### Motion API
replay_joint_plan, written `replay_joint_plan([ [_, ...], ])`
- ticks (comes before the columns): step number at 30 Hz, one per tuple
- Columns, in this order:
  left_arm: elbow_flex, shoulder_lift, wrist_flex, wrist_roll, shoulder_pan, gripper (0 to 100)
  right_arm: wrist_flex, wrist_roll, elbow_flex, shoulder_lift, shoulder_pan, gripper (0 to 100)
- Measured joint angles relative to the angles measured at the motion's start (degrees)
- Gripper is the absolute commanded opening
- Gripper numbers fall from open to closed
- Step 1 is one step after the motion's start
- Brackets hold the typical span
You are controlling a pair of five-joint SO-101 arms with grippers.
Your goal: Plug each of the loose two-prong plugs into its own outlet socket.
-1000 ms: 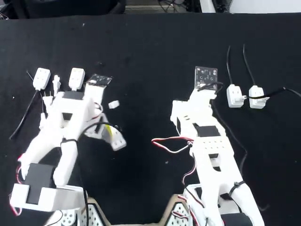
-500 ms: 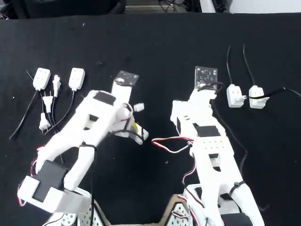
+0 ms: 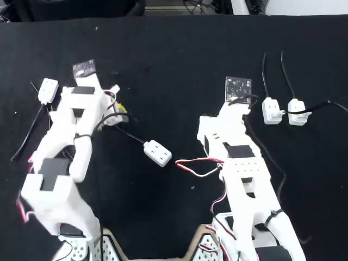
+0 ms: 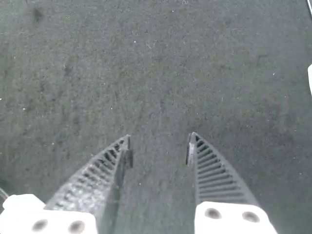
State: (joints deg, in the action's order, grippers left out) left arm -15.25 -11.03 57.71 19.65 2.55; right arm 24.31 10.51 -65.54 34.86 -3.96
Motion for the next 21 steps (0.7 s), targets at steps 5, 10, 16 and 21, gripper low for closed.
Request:
replay_joint_plan([
  [5,2.9,-5.8,0.8,5.6,0.4,29,0.0,0.0,0.0,0.0,0.0,16.6],
  [10,4.2,-6.2,6.4,7.7,3.9,29,0.0,0.0,0.0,0.0,0.0,16.6],
  [16,4.3,-6.2,12.0,6.9,9.5,29,0.0,0.0,0.0,0.0,0.0,16.6],
  [21,4.3,-4.2,16.4,2.9,11.1,29,0.0,0.0,0.0,0.0,0.0,16.6],
])
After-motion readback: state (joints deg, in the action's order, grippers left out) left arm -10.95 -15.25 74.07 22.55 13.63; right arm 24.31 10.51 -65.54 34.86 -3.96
